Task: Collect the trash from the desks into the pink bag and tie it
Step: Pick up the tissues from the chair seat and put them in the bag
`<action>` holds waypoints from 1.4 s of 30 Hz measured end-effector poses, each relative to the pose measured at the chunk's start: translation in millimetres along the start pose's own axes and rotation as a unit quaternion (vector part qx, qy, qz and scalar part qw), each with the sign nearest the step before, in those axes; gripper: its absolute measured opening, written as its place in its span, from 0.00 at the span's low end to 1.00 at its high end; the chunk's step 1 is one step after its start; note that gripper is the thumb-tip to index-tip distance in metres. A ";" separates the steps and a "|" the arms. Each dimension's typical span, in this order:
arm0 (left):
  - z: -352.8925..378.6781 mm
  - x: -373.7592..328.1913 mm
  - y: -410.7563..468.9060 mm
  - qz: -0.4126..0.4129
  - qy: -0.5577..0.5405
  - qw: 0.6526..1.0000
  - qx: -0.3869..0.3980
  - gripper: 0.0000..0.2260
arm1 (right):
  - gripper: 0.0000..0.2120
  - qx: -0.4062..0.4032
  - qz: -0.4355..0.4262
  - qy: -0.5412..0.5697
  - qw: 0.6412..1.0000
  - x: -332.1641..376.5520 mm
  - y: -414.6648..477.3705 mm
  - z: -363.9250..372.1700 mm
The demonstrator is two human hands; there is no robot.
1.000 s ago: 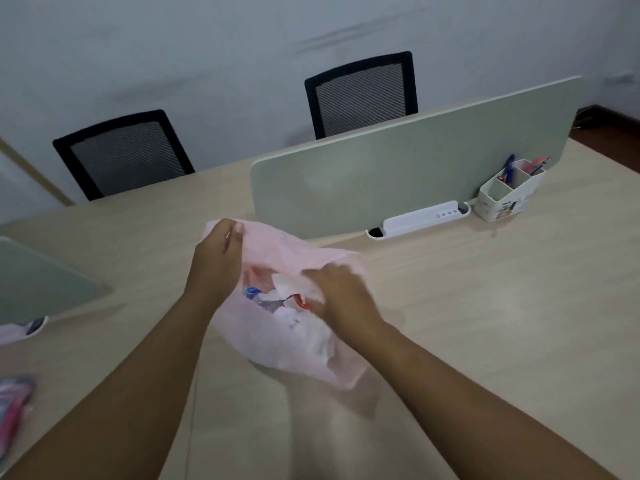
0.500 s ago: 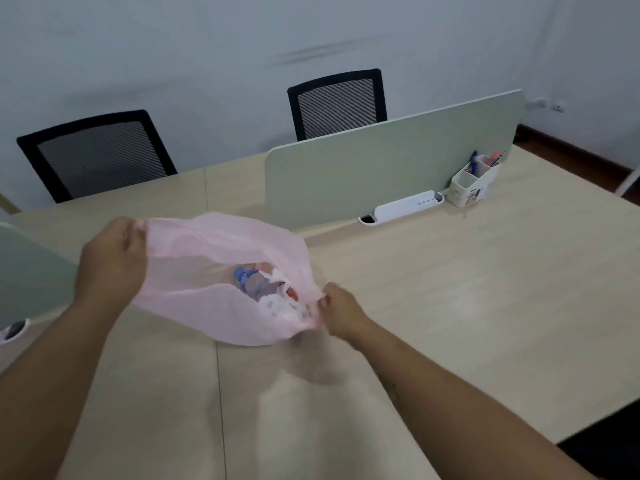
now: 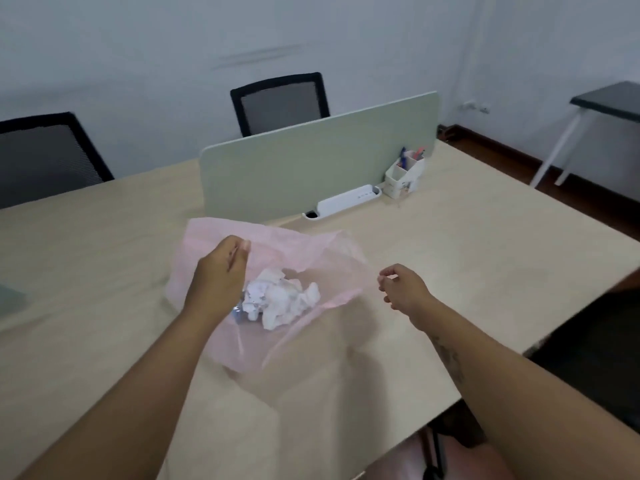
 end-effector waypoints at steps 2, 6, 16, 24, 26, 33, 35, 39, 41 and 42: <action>22.3 -14.5 -0.5 0.002 0.002 1.000 0.013 0.14 | 0.09 -0.001 -0.005 -0.085 0.996 -11.4 1.6 -36.9; 58.0 -37.7 -9.4 -0.006 0.032 0.999 0.034 0.14 | 0.18 -0.053 -0.035 -0.319 0.946 -40.8 -4.4 -111.9; 138.5 -96.7 -35.6 -0.026 0.122 0.986 0.108 0.13 | 0.22 0.118 0.012 -0.580 0.806 -120.3 -32.7 -164.4; 156.6 -107.5 -51.8 -0.019 0.128 0.981 0.147 0.14 | 0.20 0.113 0.071 -0.662 0.738 -150.4 -59.1 -210.8; 157.4 -109.2 -47.7 -0.009 0.116 0.981 0.155 0.14 | 0.19 0.123 0.080 -0.658 0.738 -151.6 -78.8 -218.5; 162.9 -115.4 -42.3 0.039 0.073 0.981 0.177 0.14 | 0.27 0.118 0.153 -0.706 0.681 -207.0 -119.8 -190.4; 166.3 -119.1 -45.2 0.051 0.060 0.979 0.187 0.14 | 0.30 0.015 0.126 -0.768 0.628 -216.8 -133.9 -198.4; 172.7 -130.4 -55.1 0.074 0.035 0.976 0.200 0.14 | 0.21 -0.135 0.035 -0.814 0.564 -232.1 -154.1 -212.5; 175.9 -134.8 -58.8 0.081 0.030 0.975 0.202 0.14 | 0.16 -0.167 0.012 -0.805 0.569 -240.8 -156.7 -222.1; 176.2 -136.7 -59.9 0.082 0.025 0.976 0.201 0.14 | 0.14 -0.180 0.004 -0.798 0.575 -244.3 -155.2 -227.1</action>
Point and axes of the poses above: each hand's wrist, its own y-axis towards the middle knuckle, its own z-axis out of the palm, x = y × z, the point moved 7 cm from there along y, towards the middle knuckle, and after that the axes turned 14 degrees about z, right-handed, at the moved point
